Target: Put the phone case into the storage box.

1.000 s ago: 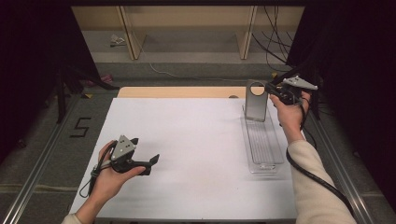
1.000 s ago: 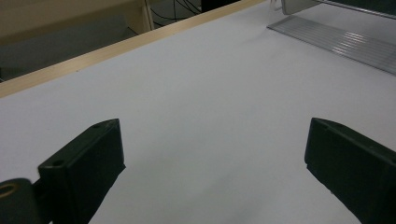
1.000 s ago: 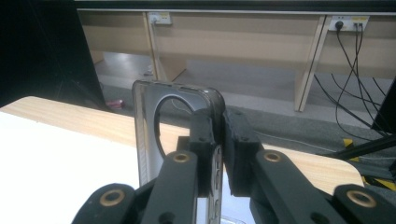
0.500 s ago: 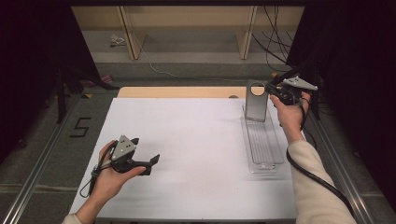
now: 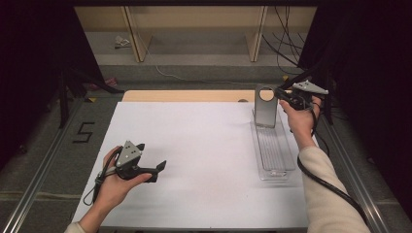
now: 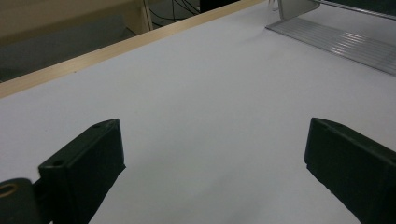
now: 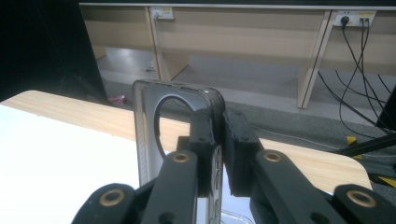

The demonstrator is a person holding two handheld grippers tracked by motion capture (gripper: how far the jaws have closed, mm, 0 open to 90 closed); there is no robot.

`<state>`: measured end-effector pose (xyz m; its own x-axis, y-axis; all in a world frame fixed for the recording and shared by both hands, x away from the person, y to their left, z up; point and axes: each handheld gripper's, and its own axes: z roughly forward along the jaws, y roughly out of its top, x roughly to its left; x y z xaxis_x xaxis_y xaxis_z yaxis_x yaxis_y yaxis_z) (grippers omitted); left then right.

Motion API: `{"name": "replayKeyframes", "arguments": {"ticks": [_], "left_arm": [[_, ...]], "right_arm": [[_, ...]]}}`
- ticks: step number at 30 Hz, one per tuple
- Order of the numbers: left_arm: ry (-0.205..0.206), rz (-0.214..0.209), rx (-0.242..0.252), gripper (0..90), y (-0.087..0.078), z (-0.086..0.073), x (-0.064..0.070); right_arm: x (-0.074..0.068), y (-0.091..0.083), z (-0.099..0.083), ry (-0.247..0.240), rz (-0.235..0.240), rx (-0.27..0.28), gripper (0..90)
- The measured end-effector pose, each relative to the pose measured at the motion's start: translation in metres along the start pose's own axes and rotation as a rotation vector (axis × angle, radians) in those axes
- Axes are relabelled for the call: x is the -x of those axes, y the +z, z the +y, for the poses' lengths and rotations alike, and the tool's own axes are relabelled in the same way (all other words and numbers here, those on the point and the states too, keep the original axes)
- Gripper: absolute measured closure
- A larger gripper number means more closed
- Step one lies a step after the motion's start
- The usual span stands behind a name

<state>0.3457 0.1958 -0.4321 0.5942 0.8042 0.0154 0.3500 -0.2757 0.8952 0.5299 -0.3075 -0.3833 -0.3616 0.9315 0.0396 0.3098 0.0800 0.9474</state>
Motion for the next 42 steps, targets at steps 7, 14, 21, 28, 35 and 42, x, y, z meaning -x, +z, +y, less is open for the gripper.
{"name": "replayKeyframes", "arguments": {"ticks": [7,14,21,28,35,42], "left_arm": [[0.003,-0.001,0.0,4.2,0.0,0.0,0.0],[0.004,-0.003,0.002,4.3,0.0,0.0,0.0],[0.005,-0.004,0.0,4.3,0.001,0.001,0.001],[0.005,-0.003,0.001,4.3,0.001,0.001,0.0],[0.006,-0.004,0.001,4.3,0.001,0.001,0.001],[0.006,-0.006,0.0,4.3,0.001,0.001,0.001]], "right_arm": [[0.002,0.002,-0.002,0.005,0.006,-0.007,83.4],[0.002,0.004,-0.005,0.009,0.01,-0.015,83.4],[0.006,0.004,-0.008,0.025,0.015,-0.015,83.4],[0.007,0.005,-0.01,0.031,0.021,-0.017,83.3],[0.007,0.007,-0.012,0.03,0.026,-0.022,83.2],[0.009,0.008,-0.013,0.028,0.025,-0.026,83.1]]}}
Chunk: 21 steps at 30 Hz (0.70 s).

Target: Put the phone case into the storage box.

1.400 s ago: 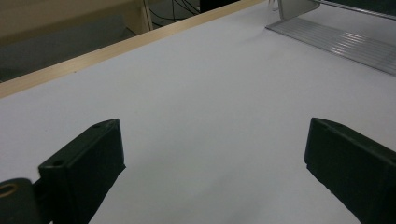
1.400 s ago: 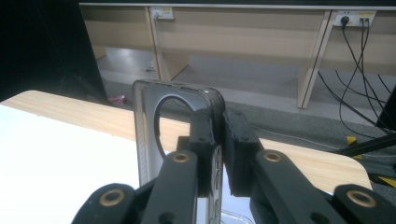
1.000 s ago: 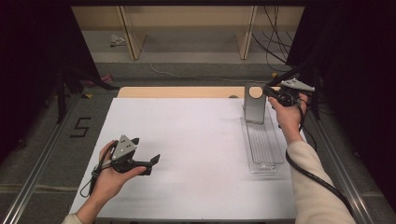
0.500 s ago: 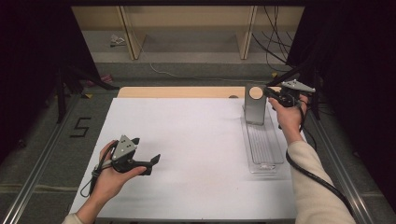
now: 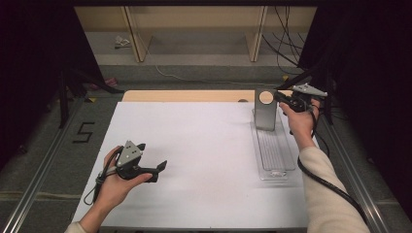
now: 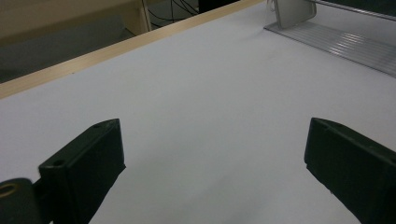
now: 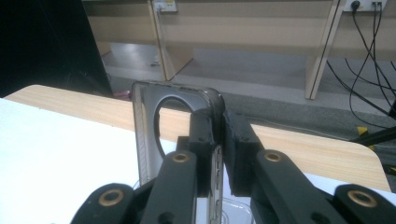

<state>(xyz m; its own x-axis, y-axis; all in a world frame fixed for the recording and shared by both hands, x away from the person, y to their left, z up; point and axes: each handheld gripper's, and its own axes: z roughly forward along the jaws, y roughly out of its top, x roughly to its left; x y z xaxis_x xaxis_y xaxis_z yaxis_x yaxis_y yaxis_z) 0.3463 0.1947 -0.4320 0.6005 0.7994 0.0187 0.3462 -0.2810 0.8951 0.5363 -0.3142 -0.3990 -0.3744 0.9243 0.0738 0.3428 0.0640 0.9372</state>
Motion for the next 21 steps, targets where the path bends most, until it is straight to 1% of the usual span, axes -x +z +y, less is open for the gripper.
{"name": "replayKeyframes", "arguments": {"ticks": [8,12,21], "left_arm": [[0.0,-0.001,0.0,4.3,0.0001,-0.0001,0.0],[-0.001,-0.001,0.0,4.3,0.0004,-0.0005,-0.0003],[-0.001,-0.003,-0.002,4.3,0.001,-0.0007,0.0]], "right_arm": [[0.0001,0.0025,0.0003,0.001,0.004,0.004,82.7],[-0.0005,0.0038,0.0008,-0.007,0.001,0.004,81.8],[0.002,0.0048,0.0008,-0.016,-0.033,-0.003,76.3]]}}
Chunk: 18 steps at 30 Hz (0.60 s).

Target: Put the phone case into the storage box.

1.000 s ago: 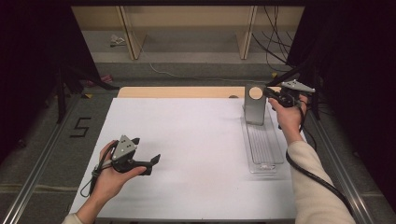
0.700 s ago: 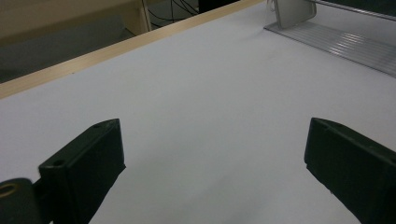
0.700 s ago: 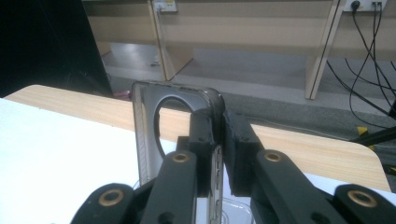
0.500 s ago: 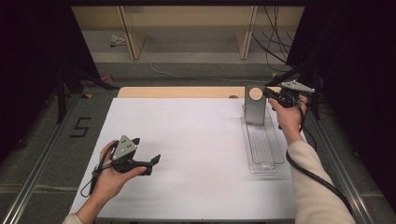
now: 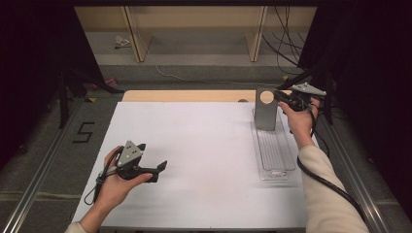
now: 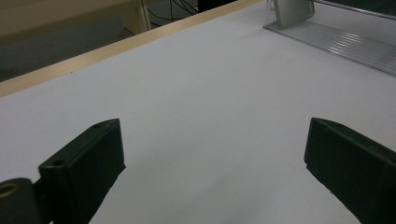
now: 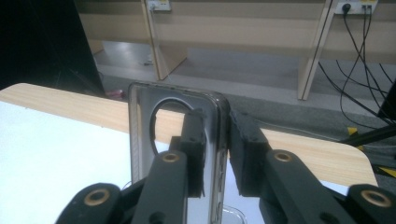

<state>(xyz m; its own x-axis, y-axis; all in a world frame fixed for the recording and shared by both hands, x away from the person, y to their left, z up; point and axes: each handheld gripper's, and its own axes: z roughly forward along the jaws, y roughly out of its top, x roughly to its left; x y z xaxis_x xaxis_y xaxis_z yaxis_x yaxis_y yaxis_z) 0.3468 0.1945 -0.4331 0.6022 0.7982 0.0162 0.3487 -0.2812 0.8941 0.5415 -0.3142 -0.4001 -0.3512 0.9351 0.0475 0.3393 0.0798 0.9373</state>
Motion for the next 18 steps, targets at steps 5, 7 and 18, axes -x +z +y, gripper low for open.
{"name": "replayKeyframes", "arguments": {"ticks": [5,7,18], "left_arm": [[-0.001,0.0,-0.001,4.3,0.0002,-0.0002,0.0],[-0.003,0.001,0.0,4.3,0.0001,-0.0002,-0.0002],[-0.001,0.0,0.001,4.3,-0.0003,0.0001,0.0]], "right_arm": [[-0.0016,0.0025,0.0004,-0.017,-0.024,-0.013,72.0],[-0.0023,0.0034,0.0006,-0.022,-0.029,-0.02,70.2],[-0.0054,0.0055,0.0019,-0.046,-0.07,-0.063,63.8]]}}
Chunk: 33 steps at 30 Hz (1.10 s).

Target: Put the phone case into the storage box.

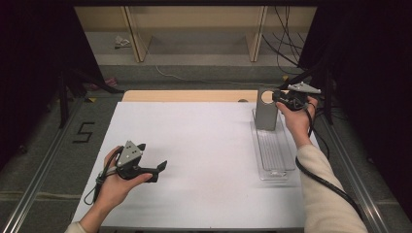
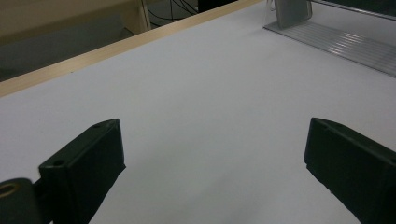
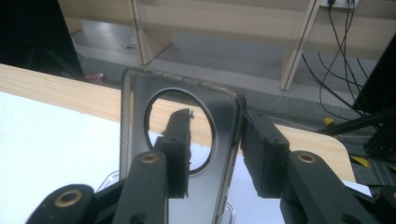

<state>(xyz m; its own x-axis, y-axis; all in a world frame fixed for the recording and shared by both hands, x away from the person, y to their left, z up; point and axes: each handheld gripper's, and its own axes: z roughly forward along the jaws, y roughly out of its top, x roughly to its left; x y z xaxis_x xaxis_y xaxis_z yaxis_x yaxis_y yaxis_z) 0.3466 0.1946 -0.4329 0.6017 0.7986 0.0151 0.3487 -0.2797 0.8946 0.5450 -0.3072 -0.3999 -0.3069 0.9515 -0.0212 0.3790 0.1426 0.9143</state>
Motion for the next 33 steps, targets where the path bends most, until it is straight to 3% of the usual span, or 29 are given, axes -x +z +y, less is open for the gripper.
{"name": "replayKeyframes", "arguments": {"ticks": [21,33], "left_arm": [[-0.004,0.0,0.002,4.3,-0.001,0.0,0.0],[-0.003,-0.003,0.001,4.3,0.0,0.0,0.0]], "right_arm": [[-0.008,0.013,0.005,0.008,-0.024,-0.046,63.0],[-0.004,0.019,0.006,0.025,-0.023,-0.098,53.7]]}}
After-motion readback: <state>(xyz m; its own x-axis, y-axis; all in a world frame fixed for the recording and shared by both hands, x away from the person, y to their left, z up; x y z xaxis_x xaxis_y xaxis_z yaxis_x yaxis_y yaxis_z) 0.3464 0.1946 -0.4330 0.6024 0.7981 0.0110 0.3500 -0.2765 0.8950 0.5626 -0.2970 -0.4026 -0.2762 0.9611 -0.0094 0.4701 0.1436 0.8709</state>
